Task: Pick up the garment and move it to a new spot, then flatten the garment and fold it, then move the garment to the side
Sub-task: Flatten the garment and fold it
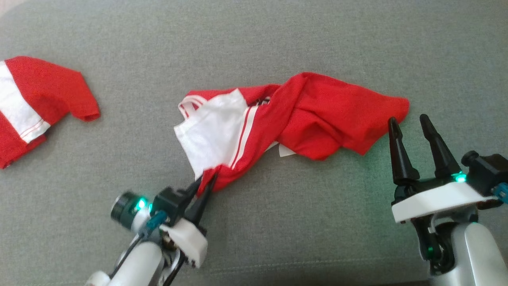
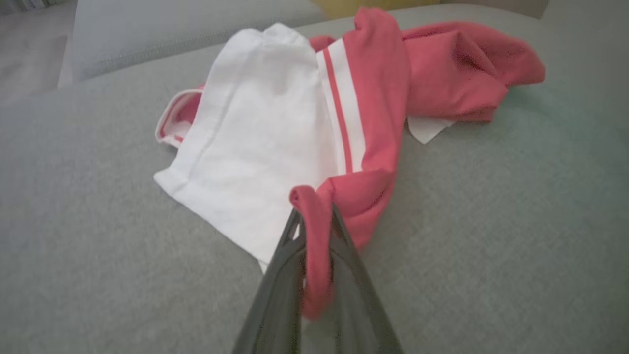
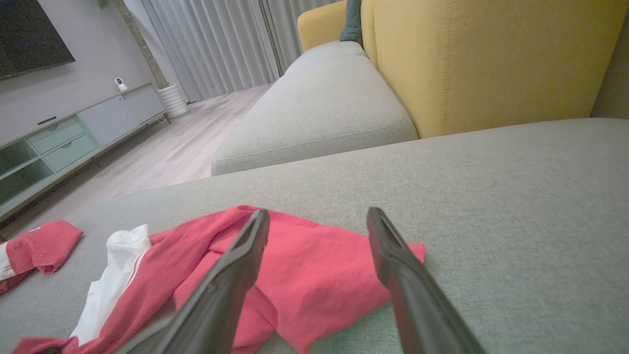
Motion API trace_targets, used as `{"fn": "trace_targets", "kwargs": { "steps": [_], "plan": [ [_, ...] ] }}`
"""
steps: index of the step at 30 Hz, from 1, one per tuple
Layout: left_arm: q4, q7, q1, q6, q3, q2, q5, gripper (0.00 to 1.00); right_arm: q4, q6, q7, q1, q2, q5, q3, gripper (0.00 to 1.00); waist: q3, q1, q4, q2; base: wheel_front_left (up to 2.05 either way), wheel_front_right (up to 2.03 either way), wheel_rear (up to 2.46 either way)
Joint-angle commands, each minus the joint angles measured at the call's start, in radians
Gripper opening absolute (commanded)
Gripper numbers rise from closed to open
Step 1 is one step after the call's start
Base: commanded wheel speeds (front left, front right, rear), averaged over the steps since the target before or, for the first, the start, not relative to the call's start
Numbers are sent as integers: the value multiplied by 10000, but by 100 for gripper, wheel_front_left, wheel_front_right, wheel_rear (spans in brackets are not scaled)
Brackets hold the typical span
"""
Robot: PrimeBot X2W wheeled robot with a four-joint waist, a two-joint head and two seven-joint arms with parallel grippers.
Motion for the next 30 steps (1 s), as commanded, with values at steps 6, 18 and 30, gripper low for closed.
{"fn": "trace_targets", "kwargs": {
  "steps": [6,18,30],
  "plan": [
    [415,-48,471,290,679,212,-449,0,-506,-9,127,76,-103,-101,110,100,-248,0,13,0,0,0,0],
    [-1367,-90,1577,657,2672,-314,-1751,100,-731,-9,352,588,-233,-232,-213,100,-965,0,1,0,0,0,0],
    [-3337,-92,2317,1479,4400,-293,-1271,100,-1004,-9,690,910,-409,-413,-342,100,-1635,0,48,0,0,0,0]
  ]
}}
